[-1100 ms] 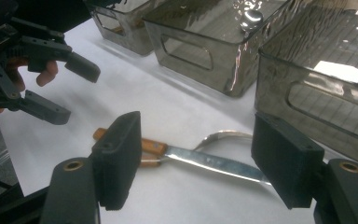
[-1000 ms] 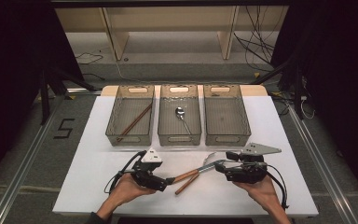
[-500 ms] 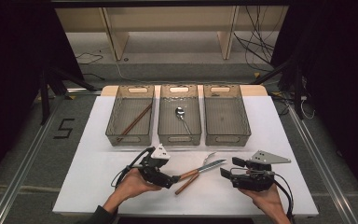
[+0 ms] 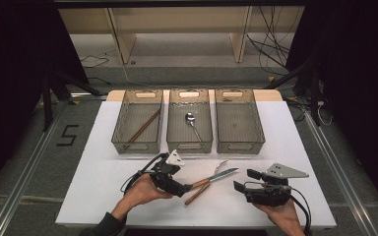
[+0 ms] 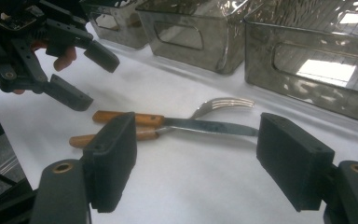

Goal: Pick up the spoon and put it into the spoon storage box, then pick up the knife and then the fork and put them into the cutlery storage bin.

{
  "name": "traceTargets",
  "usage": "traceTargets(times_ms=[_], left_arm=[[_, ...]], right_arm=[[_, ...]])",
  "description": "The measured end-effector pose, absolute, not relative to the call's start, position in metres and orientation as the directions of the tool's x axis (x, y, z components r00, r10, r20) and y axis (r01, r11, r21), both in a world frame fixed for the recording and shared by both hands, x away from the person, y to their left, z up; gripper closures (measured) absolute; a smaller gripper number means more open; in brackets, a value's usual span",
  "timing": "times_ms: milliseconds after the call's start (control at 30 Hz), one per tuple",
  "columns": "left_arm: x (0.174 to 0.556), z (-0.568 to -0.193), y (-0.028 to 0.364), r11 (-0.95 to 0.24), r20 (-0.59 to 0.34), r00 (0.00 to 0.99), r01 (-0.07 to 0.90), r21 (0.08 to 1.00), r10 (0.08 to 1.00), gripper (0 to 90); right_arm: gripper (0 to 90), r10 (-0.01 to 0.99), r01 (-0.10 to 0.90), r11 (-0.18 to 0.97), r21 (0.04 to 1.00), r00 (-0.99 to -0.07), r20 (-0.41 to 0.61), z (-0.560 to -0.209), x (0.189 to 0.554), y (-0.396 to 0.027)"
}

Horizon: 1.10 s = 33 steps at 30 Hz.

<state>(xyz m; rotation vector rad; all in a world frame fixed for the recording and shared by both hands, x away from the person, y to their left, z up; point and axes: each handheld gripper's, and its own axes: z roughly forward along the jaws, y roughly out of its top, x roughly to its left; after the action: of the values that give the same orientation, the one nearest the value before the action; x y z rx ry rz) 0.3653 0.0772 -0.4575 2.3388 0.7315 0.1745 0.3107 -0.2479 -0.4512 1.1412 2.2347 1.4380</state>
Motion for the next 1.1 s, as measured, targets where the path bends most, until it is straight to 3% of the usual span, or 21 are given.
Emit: traceTargets(times_ms=[433,867,1100], left_arm=[[0.369,-0.463,0.057,-0.681,-0.062,0.861,0.442,0.584,0.505,24.3],[0.373,-0.468,0.044,-0.735,-0.043,0.879,0.424,0.529,0.475,36.3],[0.372,-0.474,0.041,-0.756,-0.030,0.886,0.412,0.508,0.463,47.5]], right_arm=[[28.2,0.733,0.485,0.206,0.850,-0.652,0.193,-0.457,0.302,-0.253],[27.8,0.730,0.490,0.203,0.847,-0.653,0.203,-0.460,0.299,-0.253],[27.7,0.724,0.489,0.215,0.846,-0.661,0.198,-0.460,0.299,-0.252]])
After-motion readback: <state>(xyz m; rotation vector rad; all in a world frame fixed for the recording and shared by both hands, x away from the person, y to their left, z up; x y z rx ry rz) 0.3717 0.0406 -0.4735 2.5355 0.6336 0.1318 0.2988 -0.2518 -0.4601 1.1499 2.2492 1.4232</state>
